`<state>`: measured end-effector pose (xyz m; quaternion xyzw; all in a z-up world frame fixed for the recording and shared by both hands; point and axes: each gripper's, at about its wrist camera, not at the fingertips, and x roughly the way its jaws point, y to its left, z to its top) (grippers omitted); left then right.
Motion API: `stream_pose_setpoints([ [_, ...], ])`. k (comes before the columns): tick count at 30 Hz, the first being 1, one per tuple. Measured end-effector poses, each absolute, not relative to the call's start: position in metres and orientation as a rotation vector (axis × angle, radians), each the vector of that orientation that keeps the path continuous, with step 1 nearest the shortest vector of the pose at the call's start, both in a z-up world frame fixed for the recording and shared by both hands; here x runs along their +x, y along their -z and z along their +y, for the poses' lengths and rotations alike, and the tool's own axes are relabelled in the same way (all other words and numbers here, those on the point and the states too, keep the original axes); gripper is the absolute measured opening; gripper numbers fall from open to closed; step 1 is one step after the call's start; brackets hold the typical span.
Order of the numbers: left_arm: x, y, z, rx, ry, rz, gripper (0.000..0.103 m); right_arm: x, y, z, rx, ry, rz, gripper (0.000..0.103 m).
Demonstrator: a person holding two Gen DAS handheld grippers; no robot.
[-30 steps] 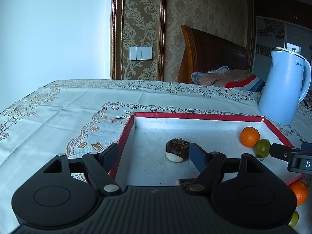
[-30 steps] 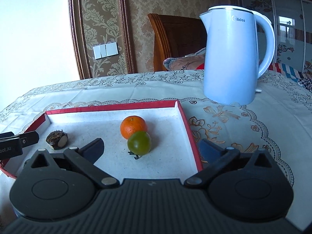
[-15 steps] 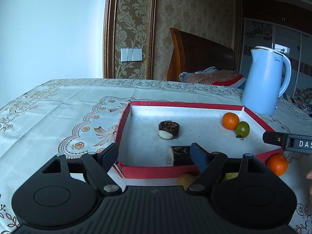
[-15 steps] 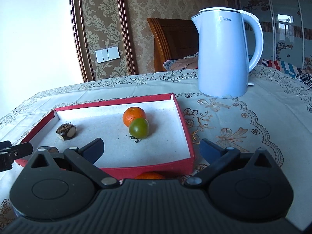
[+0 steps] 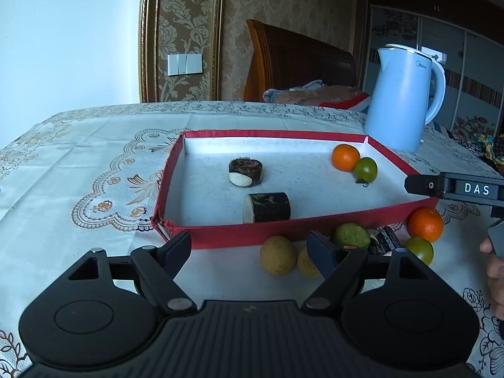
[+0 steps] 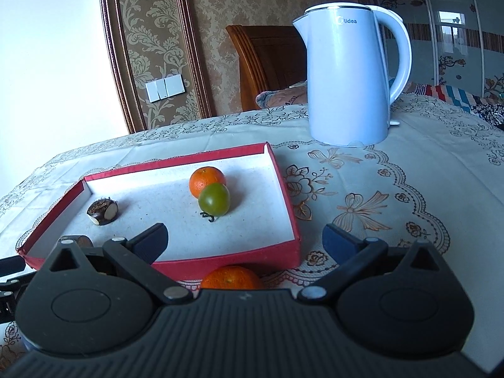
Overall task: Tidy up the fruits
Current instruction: 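Withdraw both tools from the tray back toward the remaining fruits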
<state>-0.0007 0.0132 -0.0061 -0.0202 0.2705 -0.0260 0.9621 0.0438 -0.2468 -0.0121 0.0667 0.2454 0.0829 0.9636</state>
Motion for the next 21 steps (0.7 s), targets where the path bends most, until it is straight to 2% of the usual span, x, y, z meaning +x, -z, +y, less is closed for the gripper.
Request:
stream_pose_setpoints([
  [6,-0.002,0.010,0.017,-0.041,-0.015,0.568,0.081,0.044,0.012,-0.248,0.144,-0.165,0.498,0.103],
  [7,-0.004,0.010,0.021,-0.045,-0.047,0.568,0.084,0.044,0.012,-0.248,0.144,-0.164,0.499,0.103],
  [13,-0.023,0.009,0.046,-0.133,-0.042,0.537,0.082,0.045,0.012,-0.249,0.148,-0.168,0.501,0.103],
  [21,-0.017,0.005,0.015,-0.046,0.022,0.563,0.082,0.046,0.013,-0.248,0.152,-0.167,0.509,0.103],
])
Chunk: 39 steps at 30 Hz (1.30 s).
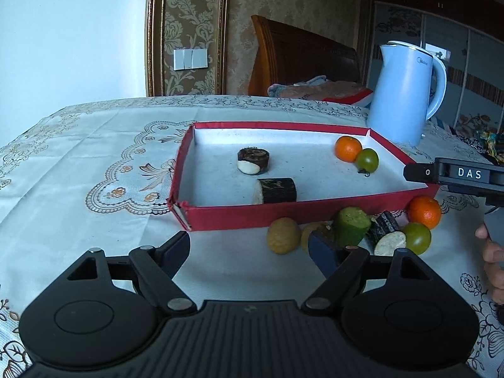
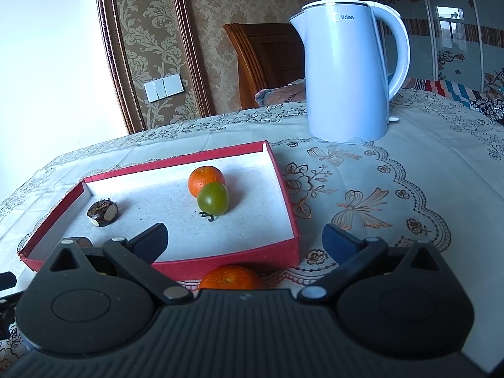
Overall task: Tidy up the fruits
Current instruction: 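Withdraw both tools from the tray back toward the remaining fruits, then move the right tool to a mandarin orange while the left tool approaches a small brown fruit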
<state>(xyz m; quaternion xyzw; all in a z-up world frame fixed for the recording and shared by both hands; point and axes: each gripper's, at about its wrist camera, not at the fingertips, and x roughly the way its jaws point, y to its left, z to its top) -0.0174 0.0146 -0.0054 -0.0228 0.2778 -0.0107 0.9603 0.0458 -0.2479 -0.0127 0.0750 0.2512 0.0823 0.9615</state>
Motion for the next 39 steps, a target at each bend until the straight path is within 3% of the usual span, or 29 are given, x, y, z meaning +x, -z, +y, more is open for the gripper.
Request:
stream_pose_setpoints([
  [12,0.003,0.014,0.024,-0.047,-0.042,0.650,0.084,0.045,0.012,-0.250,0.157,-0.167,0.505,0.103],
  [24,0.008,0.008,0.005,0.008,-0.057,0.610,0.083,0.037,0.011,-0.258,0.156,-0.186,0.524,0.103],
  [39,0.014,0.014,0.017,-0.073,-0.060,0.658,0.084,0.005,0.021,-0.270,-0.022,-0.219,0.564,0.103],
])
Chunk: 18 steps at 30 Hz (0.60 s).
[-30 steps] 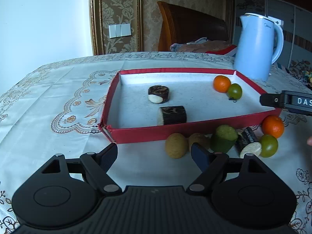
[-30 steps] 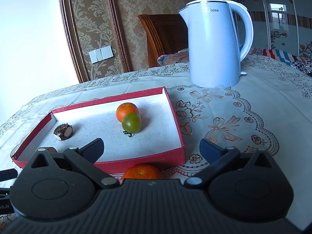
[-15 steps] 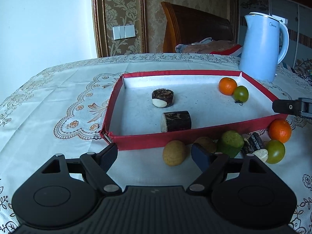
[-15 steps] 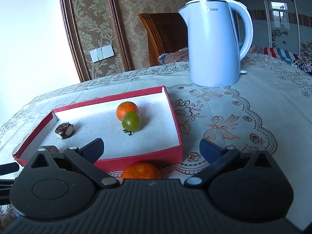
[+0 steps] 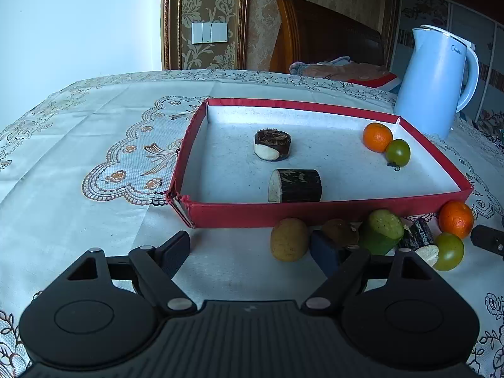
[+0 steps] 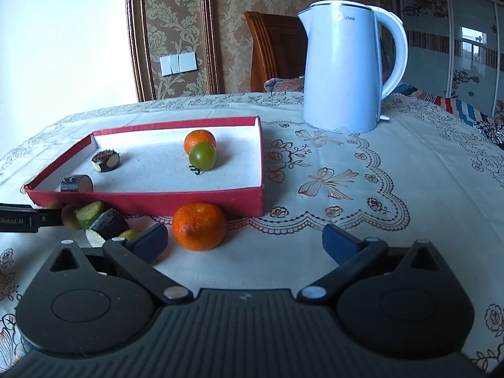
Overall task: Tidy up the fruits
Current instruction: 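Move the right tool to a mandarin orange while the left tool approaches a small brown fruit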
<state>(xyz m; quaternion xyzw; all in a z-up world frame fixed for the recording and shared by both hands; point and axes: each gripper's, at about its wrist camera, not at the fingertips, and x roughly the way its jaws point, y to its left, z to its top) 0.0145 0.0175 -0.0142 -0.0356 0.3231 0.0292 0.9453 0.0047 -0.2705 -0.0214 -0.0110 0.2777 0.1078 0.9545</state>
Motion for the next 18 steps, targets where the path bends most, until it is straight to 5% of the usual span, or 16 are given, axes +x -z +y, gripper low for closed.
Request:
stream_pose_setpoints([
  [10,0.015,0.014,0.016,-0.063,-0.059,0.661,0.084,0.016,0.020,-0.253,-0.049,-0.237,0.566,0.102],
  [18,0.015,0.014,0.016,-0.064,-0.059,0.661,0.084,0.026,0.022,-0.245,-0.050,-0.261,0.588,0.089],
])
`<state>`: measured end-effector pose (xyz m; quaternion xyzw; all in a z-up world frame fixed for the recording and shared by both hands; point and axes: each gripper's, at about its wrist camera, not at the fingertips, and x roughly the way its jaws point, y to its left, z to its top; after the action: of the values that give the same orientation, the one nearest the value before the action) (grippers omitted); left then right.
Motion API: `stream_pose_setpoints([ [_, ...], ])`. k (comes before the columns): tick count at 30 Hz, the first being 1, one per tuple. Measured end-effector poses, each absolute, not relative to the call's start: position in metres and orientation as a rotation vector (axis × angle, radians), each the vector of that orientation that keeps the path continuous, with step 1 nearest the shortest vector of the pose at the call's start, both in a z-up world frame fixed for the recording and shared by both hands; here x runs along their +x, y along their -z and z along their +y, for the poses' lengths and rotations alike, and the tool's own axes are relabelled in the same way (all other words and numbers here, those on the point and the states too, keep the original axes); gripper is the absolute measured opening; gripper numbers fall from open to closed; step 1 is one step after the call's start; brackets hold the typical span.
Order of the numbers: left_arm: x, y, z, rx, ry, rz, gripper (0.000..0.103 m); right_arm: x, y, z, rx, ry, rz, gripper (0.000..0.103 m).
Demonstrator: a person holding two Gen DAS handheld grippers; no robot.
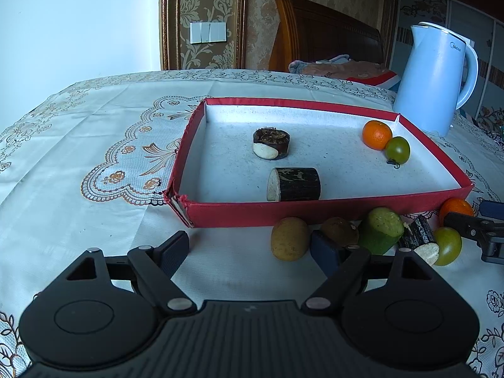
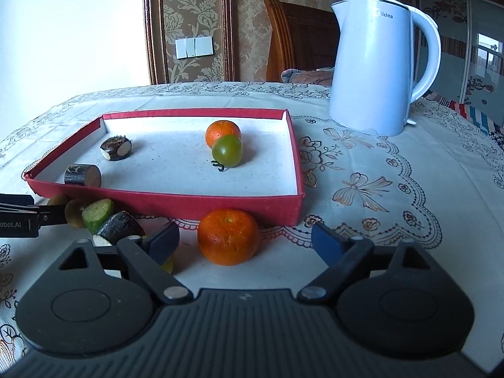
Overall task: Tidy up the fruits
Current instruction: 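Move the right tool to a mandarin orange while the left tool approaches a small brown fruit, then close the right gripper on the orange while the left gripper closes on the brown fruit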
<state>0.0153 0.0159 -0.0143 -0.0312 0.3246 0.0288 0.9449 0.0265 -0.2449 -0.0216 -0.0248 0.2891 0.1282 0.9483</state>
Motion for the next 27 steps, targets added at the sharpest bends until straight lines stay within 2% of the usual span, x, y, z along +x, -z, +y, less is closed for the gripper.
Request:
stream_pose_setpoints([
  [5,0.0152,0.0146,0.0160,-0.062,-0.059,0.662,0.084,0.0277,0.0217,-0.2426,-0.058,-0.263,0.583,0.087],
  [10,0.0152,0.0146,0.0159,-0.063,-0.059,0.661,0.084,0.0302,0.0223,-0.2403,-0.058,-0.275,0.589,0.076],
  [16,0.0155,0.0152,0.0157,-0.061,-0.059,0.662,0.084,0.0297,0.0223,-0.2398,-0.060,-0.274,0.589,0.076],
  [19,0.0152,0.0152,0.0158,-0.063,-0.058,0.659,0.084,0.0308,0.0229,-0.2385,-0.068,-0.277,0.593,0.072],
  [22,0.0149,0.0152,0.0156,-0.064,-0.056,0.654,0.084,0.0311,0.0235,-0.2379,-0.073,-0.287,0.596,0.060],
  [24,0.0134,0.0145,0.0153,-0.063,-0.046,0.643,0.084,0.0314,0.0237,-0.2368,-0.079,-0.293,0.599,0.045],
  [27,0.0111,0.0132,0.0141,-0.054,-0.037,0.625,0.082,0.0308,0.0236,-0.2349,-0.086,-0.303,0.597,0.042],
])
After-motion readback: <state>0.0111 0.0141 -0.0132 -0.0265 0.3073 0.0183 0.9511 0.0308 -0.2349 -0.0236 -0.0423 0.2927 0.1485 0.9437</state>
